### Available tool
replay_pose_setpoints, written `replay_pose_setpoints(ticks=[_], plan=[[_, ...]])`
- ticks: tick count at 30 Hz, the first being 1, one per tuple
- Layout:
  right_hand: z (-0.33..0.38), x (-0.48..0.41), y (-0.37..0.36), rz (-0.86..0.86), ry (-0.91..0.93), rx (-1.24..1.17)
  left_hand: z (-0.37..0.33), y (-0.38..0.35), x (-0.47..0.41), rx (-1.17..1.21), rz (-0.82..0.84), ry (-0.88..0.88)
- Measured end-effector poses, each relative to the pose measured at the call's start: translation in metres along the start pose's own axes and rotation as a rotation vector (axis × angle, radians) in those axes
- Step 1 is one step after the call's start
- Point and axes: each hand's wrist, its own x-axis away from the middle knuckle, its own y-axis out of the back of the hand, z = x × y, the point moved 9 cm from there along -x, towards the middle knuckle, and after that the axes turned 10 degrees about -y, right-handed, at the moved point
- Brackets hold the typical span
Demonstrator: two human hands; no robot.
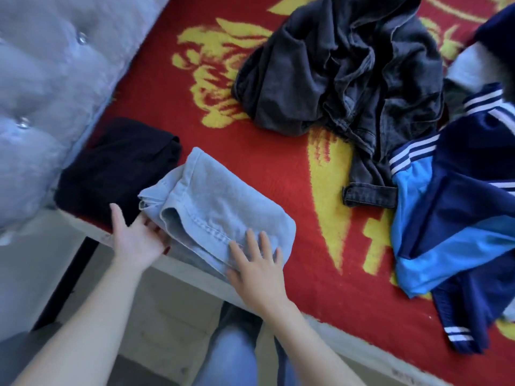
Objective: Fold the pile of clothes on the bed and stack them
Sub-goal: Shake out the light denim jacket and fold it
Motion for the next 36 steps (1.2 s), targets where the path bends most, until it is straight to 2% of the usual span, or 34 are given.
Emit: replay_pose_setpoints(ticks=[1, 3, 7, 10, 13, 15, 16, 17, 18, 19, 20, 21, 22, 23, 25, 27, 30, 33, 36], plan=[[-0.005, 0.004, -0.022, 0.057, 0.044, 0.068, -0.010, -0.005, 0.000, 0.013, -0.013, -0.025], [-0.015, 0.010, -0.050, 0.153, 0.093, 0.141, -0.022, -0.012, -0.003, -0.148, -0.001, -0.069], [-0.005, 0.009, -0.057, 0.079, 0.215, 0.312, -0.039, -0.022, -0.012, -0.680, -0.009, -0.279], [-0.005, 0.007, -0.058, 0.049, 0.177, 0.326, -0.051, -0.033, -0.005, -0.904, -0.033, -0.458], [-0.005, 0.012, -0.060, 0.017, 0.197, 0.334, -0.047, -0.008, 0.002, -0.967, -0.190, -0.440], [-0.006, 0.016, -0.064, 0.024, 0.204, 0.344, -0.044, 0.005, 0.004, -1.156, -0.262, -0.405], [-0.008, 0.015, -0.066, 0.028, 0.199, 0.349, -0.054, -0.002, 0.011, -1.291, -0.278, -0.516], [-0.009, 0.013, -0.068, 0.028, 0.191, 0.350, -0.066, -0.023, 0.021, -1.405, -0.239, -0.759], [-0.011, 0.010, -0.071, 0.034, 0.180, 0.353, -0.071, -0.053, 0.039, -1.490, -0.121, -1.083], [-0.013, 0.007, -0.074, 0.042, 0.174, 0.366, -0.061, -0.083, 0.063, -1.559, 0.079, -1.394], [-0.015, 0.005, -0.076, 0.045, 0.172, 0.383, -0.035, -0.101, 0.083, -1.644, 0.336, -1.611], [-0.016, 0.004, -0.077, 0.033, 0.175, 0.395, 0.000, -0.105, 0.093, -1.761, 0.599, -1.685], [-0.016, 0.003, -0.077, 0.015, 0.182, 0.400, 0.032, -0.095, 0.090, -1.916, 0.793, -1.648], [-0.015, 0.004, -0.077, 0.004, 0.196, 0.400, 0.056, -0.078, 0.079, -2.072, 0.901, -1.547], [-0.014, 0.004, -0.074, -0.042, 0.226, 0.394, 0.076, -0.046, 0.047, -2.273, 0.966, -1.299], [-0.014, 0.001, -0.068, -0.103, 0.243, 0.401, 0.062, -0.037, 0.026, -2.339, 0.828, -1.152], [-0.020, 0.000, -0.058, -0.195, 0.289, 0.433, 0.030, -0.036, 0.010, -2.301, 0.550, -1.053], [-0.032, -0.001, -0.038, -0.332, 0.389, 0.470, 0.031, -0.035, 0.008, -2.230, 0.561, -1.161], [-0.048, -0.003, -0.011, -0.439, 0.490, 0.465, 0.049, -0.040, 0.016, -2.154, 0.627, -1.185]])
